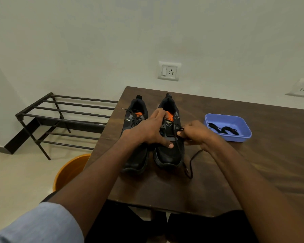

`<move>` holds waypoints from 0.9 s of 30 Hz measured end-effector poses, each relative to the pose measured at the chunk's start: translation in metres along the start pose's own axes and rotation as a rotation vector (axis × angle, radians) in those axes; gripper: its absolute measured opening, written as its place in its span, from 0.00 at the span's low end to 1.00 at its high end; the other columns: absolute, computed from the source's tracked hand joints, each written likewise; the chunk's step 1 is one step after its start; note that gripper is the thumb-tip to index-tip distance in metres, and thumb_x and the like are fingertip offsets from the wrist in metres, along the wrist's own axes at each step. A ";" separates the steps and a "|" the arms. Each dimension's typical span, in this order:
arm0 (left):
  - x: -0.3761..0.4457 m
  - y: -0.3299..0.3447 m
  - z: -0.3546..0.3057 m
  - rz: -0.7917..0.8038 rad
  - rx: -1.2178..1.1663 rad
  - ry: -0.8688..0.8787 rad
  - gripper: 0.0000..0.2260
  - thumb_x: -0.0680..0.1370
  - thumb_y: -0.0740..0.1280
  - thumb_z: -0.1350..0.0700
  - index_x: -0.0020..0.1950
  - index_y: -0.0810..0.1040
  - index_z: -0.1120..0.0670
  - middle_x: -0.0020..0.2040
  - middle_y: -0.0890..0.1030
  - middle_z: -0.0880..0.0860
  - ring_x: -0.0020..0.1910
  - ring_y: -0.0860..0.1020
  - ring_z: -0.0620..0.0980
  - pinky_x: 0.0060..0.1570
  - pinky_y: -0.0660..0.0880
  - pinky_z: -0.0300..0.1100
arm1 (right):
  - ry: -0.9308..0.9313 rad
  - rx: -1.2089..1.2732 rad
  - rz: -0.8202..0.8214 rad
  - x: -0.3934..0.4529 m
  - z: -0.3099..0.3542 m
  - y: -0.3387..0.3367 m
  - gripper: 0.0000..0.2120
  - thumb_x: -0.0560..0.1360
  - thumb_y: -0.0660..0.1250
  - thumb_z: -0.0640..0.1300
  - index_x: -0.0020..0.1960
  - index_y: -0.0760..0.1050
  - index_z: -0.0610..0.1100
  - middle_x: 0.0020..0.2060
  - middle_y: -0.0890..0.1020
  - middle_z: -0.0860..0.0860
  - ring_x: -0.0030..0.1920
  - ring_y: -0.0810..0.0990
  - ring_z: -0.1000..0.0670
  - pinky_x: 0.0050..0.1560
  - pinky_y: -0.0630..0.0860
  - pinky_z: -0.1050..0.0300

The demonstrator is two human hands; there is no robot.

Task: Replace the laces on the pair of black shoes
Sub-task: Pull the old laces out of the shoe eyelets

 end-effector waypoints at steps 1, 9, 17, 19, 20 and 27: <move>0.000 0.001 0.000 -0.001 0.016 0.005 0.44 0.66 0.83 0.42 0.72 0.60 0.47 0.80 0.55 0.47 0.74 0.68 0.57 0.68 0.72 0.53 | 0.047 0.094 -0.013 0.001 0.000 0.000 0.05 0.81 0.65 0.36 0.53 0.80 0.38 0.52 0.83 0.43 0.52 0.82 0.46 0.43 0.80 0.55; 0.001 0.000 0.003 0.042 0.048 -0.018 0.36 0.65 0.82 0.40 0.65 0.66 0.44 0.84 0.45 0.45 0.78 0.63 0.63 0.69 0.71 0.58 | 0.295 0.696 0.032 0.003 -0.012 -0.022 0.14 0.82 0.53 0.33 0.42 0.73 0.40 0.43 0.84 0.40 0.46 0.84 0.45 0.51 0.80 0.47; 0.000 0.001 0.002 0.045 0.032 -0.030 0.36 0.66 0.82 0.40 0.66 0.65 0.43 0.84 0.43 0.44 0.78 0.62 0.64 0.69 0.71 0.59 | 0.184 0.829 -0.056 -0.002 -0.004 -0.027 0.09 0.82 0.59 0.41 0.46 0.76 0.42 0.33 0.81 0.48 0.39 0.82 0.49 0.49 0.79 0.47; -0.001 0.001 0.000 0.047 0.020 -0.025 0.38 0.67 0.82 0.41 0.69 0.65 0.44 0.84 0.43 0.45 0.79 0.61 0.64 0.69 0.71 0.58 | 0.080 0.446 -0.153 0.000 -0.002 -0.028 0.06 0.82 0.62 0.41 0.48 0.76 0.43 0.36 0.82 0.47 0.37 0.82 0.49 0.43 0.78 0.51; -0.002 0.000 -0.001 0.046 0.017 -0.024 0.39 0.67 0.81 0.41 0.71 0.64 0.44 0.84 0.42 0.46 0.79 0.61 0.64 0.70 0.70 0.58 | 0.001 0.243 -0.194 0.001 -0.001 -0.029 0.05 0.81 0.63 0.39 0.48 0.76 0.43 0.37 0.83 0.46 0.37 0.82 0.49 0.40 0.76 0.54; -0.012 -0.009 -0.009 -0.072 0.321 -0.031 0.47 0.70 0.75 0.33 0.81 0.54 0.43 0.84 0.48 0.51 0.83 0.48 0.59 0.78 0.47 0.68 | -0.081 -0.633 0.008 0.001 -0.009 -0.030 0.09 0.80 0.63 0.37 0.60 0.75 0.41 0.52 0.79 0.43 0.46 0.76 0.48 0.42 0.74 0.57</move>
Point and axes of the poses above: each hand's wrist, its own x-axis towards the middle knuckle, its own y-axis out of the palm, z = x × y, the point moved 2 cm from there along x, towards the middle knuckle
